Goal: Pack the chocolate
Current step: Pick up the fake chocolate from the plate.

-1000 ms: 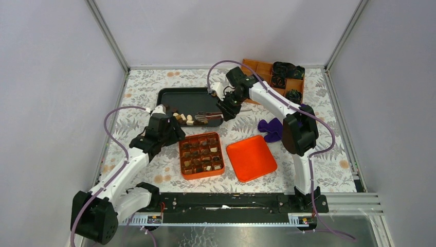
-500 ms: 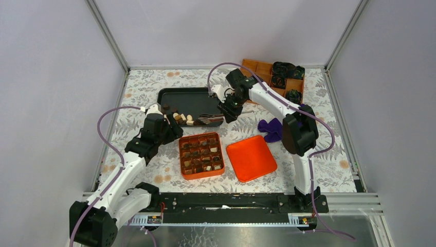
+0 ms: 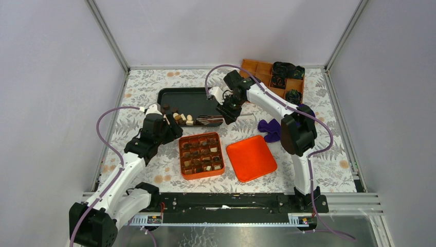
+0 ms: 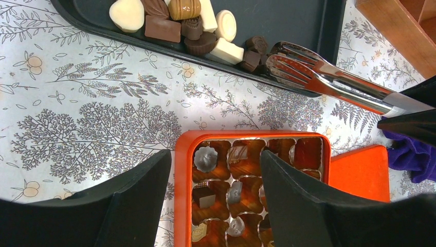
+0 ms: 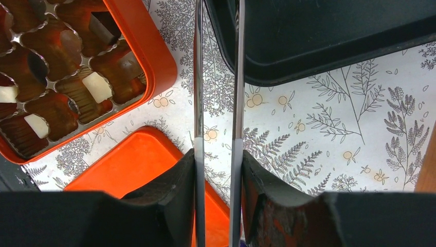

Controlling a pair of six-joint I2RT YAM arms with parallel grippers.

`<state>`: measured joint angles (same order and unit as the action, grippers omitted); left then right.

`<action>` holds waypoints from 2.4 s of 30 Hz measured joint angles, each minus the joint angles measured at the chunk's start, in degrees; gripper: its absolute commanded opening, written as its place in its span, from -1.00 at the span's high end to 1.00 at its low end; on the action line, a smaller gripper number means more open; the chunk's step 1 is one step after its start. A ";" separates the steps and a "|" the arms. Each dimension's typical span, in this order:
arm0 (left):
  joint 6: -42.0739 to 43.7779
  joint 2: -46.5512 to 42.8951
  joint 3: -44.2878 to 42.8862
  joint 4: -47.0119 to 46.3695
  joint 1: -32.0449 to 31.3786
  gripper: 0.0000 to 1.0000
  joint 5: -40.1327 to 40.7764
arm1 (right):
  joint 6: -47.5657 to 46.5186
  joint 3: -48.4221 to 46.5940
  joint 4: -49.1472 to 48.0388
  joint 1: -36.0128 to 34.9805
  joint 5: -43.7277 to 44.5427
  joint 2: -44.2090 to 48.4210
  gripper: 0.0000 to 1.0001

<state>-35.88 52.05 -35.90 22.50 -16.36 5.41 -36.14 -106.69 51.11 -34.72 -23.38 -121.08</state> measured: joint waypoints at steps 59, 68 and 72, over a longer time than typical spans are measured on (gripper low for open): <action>-0.02 -0.63 1.01 -0.46 0.31 -0.47 -2.40 | 4.11 0.07 -2.08 2.54 -1.38 3.63 0.28; -0.02 -0.63 1.29 -0.72 0.31 -0.47 -2.49 | 4.20 -2.14 -0.81 2.40 -1.77 -0.13 0.20; -0.02 -0.63 1.31 -0.76 0.31 -0.47 -2.49 | 4.39 -3.10 -0.59 2.25 -1.68 -1.66 0.20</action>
<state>-35.90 51.42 -34.59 21.74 -16.05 2.92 -31.75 -109.80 50.52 -32.47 -25.06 -122.74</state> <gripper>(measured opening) 0.735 0.405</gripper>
